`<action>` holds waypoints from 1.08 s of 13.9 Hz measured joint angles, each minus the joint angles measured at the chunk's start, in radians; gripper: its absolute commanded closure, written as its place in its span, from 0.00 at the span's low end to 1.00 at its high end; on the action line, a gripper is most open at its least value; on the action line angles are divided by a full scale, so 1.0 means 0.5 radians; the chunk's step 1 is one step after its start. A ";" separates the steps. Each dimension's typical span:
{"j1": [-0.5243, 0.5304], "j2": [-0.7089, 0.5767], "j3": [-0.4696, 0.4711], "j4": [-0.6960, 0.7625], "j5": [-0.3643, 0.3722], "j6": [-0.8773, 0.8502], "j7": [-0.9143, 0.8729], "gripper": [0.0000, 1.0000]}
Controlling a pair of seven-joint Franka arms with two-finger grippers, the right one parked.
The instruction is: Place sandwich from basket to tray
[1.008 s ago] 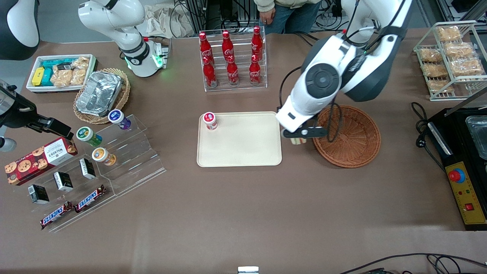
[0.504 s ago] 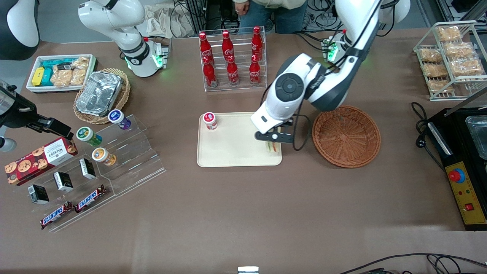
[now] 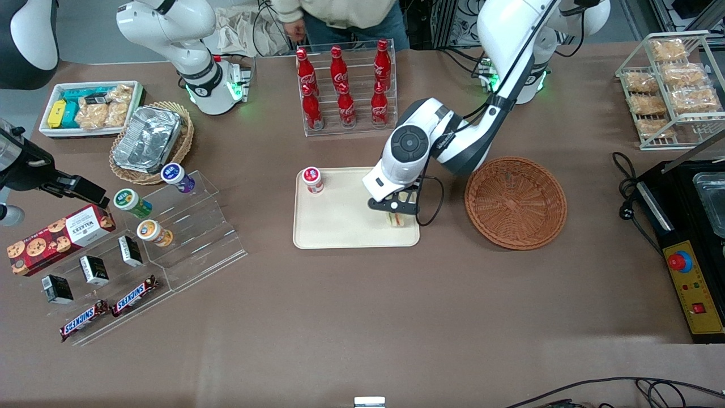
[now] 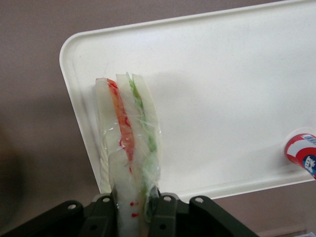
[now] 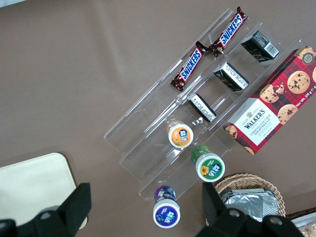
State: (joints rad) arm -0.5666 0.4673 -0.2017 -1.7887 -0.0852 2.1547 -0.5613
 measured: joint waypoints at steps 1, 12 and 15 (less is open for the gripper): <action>0.000 0.016 0.002 -0.001 0.009 0.032 -0.012 1.00; 0.017 0.086 0.062 0.030 0.255 0.138 -0.290 0.01; 0.143 -0.095 0.109 0.059 0.298 -0.155 -0.169 0.01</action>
State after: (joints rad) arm -0.4953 0.4198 -0.1474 -1.7590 0.0638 2.0774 -0.6459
